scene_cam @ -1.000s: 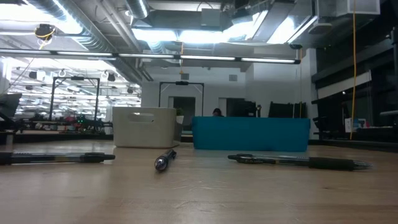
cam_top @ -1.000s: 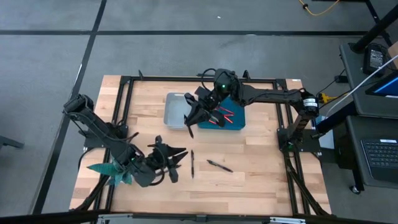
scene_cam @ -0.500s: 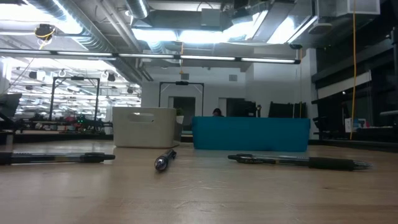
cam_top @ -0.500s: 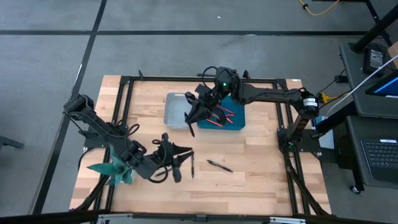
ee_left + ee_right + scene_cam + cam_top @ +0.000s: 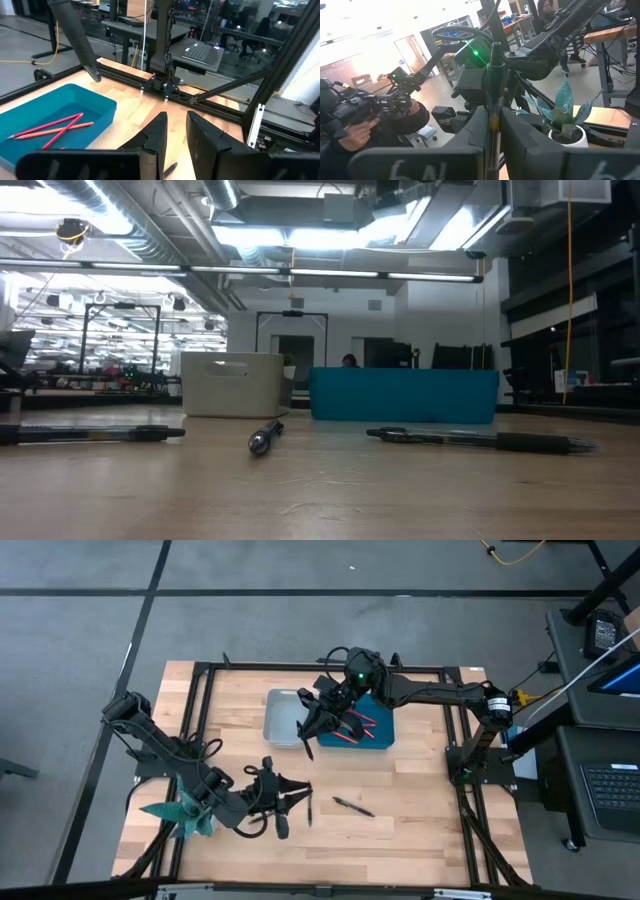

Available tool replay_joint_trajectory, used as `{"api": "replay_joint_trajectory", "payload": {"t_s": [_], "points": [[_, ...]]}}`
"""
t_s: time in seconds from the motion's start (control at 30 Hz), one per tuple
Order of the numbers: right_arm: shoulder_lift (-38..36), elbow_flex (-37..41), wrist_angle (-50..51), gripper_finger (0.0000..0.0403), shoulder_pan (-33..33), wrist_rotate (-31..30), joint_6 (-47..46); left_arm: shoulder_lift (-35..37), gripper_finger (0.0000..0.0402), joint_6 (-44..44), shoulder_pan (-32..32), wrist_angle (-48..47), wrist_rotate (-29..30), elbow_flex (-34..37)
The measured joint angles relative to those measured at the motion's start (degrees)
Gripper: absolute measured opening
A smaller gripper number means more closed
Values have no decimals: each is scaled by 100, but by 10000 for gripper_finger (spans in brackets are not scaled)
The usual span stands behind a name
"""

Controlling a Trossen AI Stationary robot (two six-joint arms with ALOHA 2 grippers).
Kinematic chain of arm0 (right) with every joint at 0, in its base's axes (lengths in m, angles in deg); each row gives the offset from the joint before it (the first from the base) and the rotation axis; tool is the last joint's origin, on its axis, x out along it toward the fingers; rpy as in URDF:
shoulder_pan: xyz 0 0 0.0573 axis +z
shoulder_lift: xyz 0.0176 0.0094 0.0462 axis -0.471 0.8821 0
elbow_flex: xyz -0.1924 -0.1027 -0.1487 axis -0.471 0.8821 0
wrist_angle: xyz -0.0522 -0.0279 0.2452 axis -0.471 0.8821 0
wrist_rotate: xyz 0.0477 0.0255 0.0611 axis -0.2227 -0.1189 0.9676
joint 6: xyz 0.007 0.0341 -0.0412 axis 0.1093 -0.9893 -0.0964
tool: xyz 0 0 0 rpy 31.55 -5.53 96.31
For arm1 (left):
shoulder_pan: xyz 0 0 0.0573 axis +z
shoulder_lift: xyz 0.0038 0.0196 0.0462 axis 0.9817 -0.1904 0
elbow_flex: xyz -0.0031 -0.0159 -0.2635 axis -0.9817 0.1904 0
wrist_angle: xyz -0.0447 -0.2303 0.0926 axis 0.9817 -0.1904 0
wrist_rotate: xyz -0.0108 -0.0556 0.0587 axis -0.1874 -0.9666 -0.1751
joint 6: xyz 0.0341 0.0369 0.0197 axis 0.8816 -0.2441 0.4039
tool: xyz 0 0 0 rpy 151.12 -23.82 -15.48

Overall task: Sort pens & pencils
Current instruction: Put the black pen into the gray bin

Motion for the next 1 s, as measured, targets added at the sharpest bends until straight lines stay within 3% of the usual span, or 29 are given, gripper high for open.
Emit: {"api": "replay_joint_trajectory", "payload": {"t_s": [1.0], "points": [[24,2,24,34,39,-12,-114,-4,67,612,72,549,-129,0]]}}
